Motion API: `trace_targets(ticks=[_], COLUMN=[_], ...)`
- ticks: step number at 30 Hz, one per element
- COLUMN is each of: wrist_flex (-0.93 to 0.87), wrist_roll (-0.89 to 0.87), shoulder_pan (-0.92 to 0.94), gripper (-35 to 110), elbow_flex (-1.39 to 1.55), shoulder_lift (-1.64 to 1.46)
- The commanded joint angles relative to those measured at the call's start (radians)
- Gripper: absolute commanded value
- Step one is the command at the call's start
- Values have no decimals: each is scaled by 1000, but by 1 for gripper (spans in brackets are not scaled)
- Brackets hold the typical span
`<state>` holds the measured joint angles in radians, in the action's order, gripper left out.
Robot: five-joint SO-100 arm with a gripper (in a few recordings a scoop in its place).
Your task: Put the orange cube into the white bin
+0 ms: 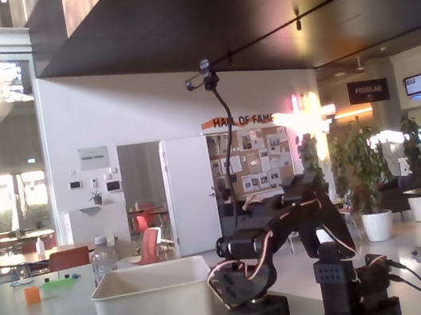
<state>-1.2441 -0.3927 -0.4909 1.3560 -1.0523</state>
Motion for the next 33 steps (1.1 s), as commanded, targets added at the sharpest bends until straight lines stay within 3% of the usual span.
trace_targets(ticks=[1,12,22,33], wrist_flex=[3,2,-15,3], wrist_roll=[2,2,-3,2], shoulder_pan=[3,9,80,515], gripper=[27,27,27,27], elbow_flex=[-31,-31,-23,-35], shoulder_lift=[-23,-92,-581,-839])
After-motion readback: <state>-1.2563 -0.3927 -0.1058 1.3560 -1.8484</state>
